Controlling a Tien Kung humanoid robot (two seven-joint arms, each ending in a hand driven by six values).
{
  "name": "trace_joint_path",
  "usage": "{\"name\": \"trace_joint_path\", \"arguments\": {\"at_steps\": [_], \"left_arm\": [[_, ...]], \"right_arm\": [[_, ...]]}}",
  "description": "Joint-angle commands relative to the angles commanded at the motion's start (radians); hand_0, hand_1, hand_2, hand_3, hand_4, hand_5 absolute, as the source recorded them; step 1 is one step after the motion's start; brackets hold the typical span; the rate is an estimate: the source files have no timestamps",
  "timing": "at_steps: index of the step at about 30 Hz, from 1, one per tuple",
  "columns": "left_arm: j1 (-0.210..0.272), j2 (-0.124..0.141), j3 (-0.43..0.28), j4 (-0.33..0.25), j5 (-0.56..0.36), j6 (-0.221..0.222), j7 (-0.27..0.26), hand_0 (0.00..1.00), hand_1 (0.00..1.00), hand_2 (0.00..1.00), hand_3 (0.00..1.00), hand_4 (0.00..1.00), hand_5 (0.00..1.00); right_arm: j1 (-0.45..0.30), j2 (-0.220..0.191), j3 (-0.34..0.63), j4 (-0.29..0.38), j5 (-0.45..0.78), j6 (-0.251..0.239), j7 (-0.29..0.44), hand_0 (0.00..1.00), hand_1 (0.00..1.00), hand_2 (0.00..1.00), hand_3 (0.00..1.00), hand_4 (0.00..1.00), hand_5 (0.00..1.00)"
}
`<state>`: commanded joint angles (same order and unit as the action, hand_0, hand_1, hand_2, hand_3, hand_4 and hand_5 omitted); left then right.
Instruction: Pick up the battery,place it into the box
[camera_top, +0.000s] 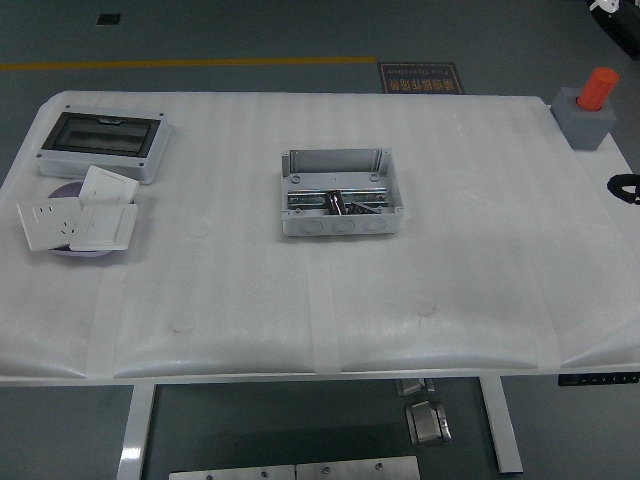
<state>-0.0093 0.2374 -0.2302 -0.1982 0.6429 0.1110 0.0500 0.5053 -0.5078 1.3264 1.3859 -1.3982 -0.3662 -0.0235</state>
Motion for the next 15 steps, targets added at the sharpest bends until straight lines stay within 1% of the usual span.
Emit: {"name": "trace_joint_path", "arguments": {"at_steps": [9, 15], "left_arm": [[0.015, -0.024, -0.019, 0.002, 0.009, -0.004, 0.007, 0.593, 0.623, 0.566, 0.693, 0.649, 0.242], [0.017, -0.026, -0.010, 0.002, -0.001, -0.003, 0.005, 0.593, 0.623, 0.566, 0.693, 0.649, 0.241]], "right_arm": [[0.009, 0.012, -0.021, 0.013, 0.107, 0.007, 0.030, 0.718, 0.667, 0.737, 0.790, 0.909, 0.653], [0.012, 0.021, -0.033, 0.015, 0.146, 0.009, 0.041, 0.713, 0.667, 0.737, 0.790, 0.908, 0.652]]}}
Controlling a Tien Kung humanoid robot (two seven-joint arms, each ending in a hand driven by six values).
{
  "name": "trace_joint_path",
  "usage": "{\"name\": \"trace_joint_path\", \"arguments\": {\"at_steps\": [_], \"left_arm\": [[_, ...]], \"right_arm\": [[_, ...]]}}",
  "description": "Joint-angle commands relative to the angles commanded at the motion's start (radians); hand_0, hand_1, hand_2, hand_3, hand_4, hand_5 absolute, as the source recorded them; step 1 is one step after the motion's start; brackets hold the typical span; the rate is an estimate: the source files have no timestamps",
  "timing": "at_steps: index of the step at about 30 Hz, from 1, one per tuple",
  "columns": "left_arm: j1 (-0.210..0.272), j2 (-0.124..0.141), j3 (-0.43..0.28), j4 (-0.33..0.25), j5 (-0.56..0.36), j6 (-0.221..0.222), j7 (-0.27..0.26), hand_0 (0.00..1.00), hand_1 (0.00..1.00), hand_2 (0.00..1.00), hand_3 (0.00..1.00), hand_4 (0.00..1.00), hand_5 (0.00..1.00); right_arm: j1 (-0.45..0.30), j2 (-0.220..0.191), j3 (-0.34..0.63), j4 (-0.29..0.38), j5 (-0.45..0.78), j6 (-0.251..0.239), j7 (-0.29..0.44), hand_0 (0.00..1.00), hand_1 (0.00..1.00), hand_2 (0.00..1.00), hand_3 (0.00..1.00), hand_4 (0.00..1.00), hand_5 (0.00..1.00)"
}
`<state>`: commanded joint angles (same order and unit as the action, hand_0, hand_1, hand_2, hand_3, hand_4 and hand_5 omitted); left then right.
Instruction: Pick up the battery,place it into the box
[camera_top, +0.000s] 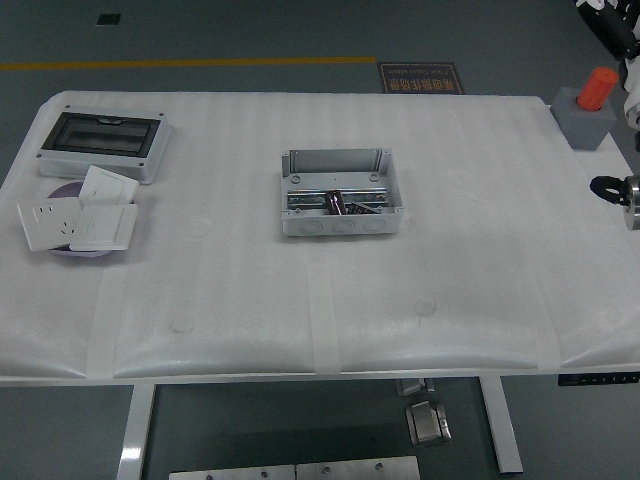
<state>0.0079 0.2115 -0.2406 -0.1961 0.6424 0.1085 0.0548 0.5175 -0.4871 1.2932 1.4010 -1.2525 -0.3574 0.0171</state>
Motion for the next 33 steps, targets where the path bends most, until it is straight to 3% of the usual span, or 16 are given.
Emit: {"name": "trace_joint_path", "arguments": {"at_steps": [23, 33], "left_arm": [[0.010, -0.012, 0.000, -0.001, -0.004, -0.001, 0.002, 0.595, 0.623, 0.566, 0.694, 0.652, 0.238], [-0.002, 0.001, -0.007, -0.002, 0.031, -0.001, 0.002, 0.594, 0.623, 0.566, 0.695, 0.653, 0.238]], "right_arm": [[-0.001, 0.002, -0.029, -0.003, 0.006, -0.001, 0.002, 0.708, 0.666, 0.737, 0.789, 0.904, 0.645], [-0.024, -0.005, -0.015, -0.003, 0.015, -0.005, 0.004, 0.709, 0.667, 0.737, 0.789, 0.903, 0.645]]}}
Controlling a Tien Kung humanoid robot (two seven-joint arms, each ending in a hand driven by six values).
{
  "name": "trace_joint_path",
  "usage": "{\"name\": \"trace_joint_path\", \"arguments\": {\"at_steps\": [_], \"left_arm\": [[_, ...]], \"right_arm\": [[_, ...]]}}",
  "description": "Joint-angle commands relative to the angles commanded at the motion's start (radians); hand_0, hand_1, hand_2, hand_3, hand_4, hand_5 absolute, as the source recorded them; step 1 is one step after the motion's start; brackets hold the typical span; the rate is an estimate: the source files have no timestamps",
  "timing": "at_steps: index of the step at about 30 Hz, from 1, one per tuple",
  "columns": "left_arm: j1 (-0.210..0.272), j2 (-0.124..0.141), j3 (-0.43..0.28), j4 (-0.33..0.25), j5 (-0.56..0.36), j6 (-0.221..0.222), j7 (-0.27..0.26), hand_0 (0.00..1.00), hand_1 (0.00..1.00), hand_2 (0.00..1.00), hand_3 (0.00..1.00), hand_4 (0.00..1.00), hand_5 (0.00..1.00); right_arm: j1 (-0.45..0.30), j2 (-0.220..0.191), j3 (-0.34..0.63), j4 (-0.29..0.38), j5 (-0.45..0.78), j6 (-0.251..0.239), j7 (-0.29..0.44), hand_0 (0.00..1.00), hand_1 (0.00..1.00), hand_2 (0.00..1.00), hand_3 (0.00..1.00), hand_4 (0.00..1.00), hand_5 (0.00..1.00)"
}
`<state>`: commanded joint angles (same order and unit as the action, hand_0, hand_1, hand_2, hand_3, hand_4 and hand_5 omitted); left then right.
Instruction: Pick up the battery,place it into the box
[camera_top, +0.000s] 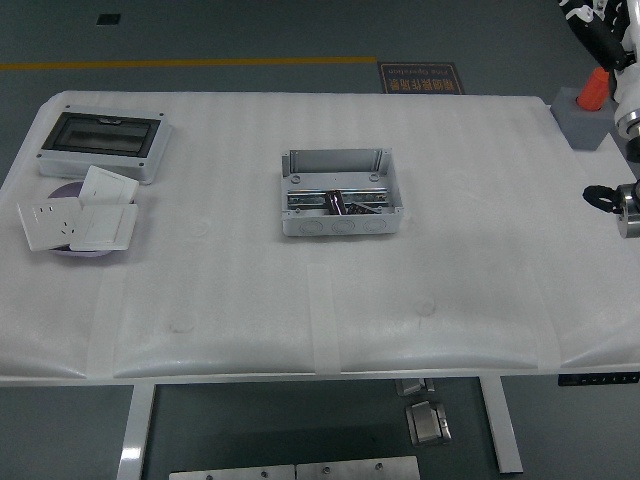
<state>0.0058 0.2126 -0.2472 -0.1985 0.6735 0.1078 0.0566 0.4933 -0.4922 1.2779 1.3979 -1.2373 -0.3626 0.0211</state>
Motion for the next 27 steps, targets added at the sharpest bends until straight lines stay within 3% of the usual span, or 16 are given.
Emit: {"name": "trace_joint_path", "arguments": {"at_steps": [12, 27], "left_arm": [[-0.001, -0.003, -0.003, 0.001, 0.002, 0.001, -0.001, 0.594, 0.623, 0.566, 0.695, 0.654, 0.239], [0.001, -0.009, 0.004, 0.002, -0.013, 0.003, -0.004, 0.594, 0.623, 0.565, 0.695, 0.652, 0.241]], "right_arm": [[-0.053, -0.018, 0.072, 0.020, -0.005, -0.005, -0.004, 0.708, 0.666, 0.737, 0.788, 0.902, 0.644], [-0.065, -0.021, 0.097, 0.032, -0.015, -0.007, -0.007, 0.708, 0.665, 0.737, 0.787, 0.900, 0.647]]}}
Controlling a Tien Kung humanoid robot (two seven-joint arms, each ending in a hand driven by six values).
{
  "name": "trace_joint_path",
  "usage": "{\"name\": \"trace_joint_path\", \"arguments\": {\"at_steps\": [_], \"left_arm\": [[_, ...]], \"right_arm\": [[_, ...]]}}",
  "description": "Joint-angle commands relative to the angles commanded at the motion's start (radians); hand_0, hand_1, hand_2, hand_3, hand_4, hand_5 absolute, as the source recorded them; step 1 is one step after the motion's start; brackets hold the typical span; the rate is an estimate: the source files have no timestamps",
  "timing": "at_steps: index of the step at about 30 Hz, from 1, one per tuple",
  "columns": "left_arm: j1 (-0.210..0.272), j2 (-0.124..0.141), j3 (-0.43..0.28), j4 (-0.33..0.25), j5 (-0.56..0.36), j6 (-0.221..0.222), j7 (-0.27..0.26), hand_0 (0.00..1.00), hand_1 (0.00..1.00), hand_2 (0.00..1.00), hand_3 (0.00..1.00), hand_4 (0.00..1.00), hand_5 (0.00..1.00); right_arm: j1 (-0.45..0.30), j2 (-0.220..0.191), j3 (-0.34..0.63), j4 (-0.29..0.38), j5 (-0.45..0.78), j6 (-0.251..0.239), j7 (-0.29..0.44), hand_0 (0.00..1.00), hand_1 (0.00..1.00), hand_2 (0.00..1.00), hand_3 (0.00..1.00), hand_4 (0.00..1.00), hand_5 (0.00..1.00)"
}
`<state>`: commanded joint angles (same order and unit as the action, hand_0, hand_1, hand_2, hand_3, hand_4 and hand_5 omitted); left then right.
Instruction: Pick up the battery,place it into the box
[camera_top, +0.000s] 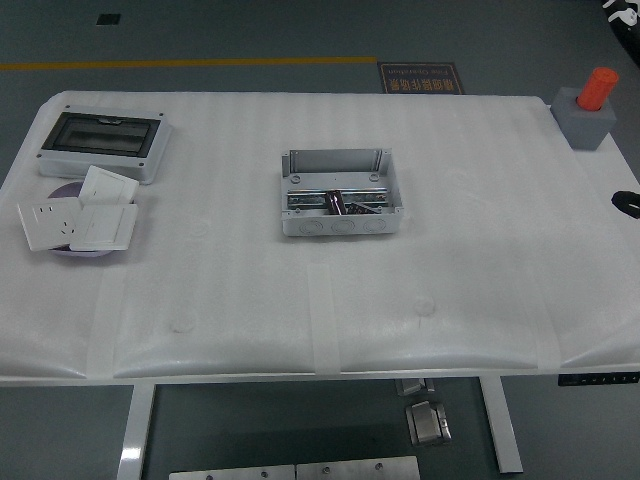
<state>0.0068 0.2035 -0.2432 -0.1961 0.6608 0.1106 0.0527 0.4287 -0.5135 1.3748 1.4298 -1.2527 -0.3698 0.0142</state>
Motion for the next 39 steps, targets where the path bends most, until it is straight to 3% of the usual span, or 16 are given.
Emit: {"name": "trace_joint_path", "arguments": {"at_steps": [26, 39], "left_arm": [[0.000, 0.006, -0.014, 0.000, 0.023, -0.003, 0.005, 0.594, 0.623, 0.564, 0.693, 0.649, 0.243], [0.010, -0.003, -0.030, 0.001, 0.027, -0.003, 0.010, 0.594, 0.621, 0.564, 0.693, 0.648, 0.242]], "right_arm": [[-0.009, -0.004, 0.014, 0.005, -0.007, -0.001, -0.001, 0.708, 0.665, 0.737, 0.787, 0.891, 0.640], [0.008, 0.027, -0.032, -0.008, -0.001, 0.000, 0.004, 0.708, 0.665, 0.736, 0.786, 0.883, 0.632]]}}
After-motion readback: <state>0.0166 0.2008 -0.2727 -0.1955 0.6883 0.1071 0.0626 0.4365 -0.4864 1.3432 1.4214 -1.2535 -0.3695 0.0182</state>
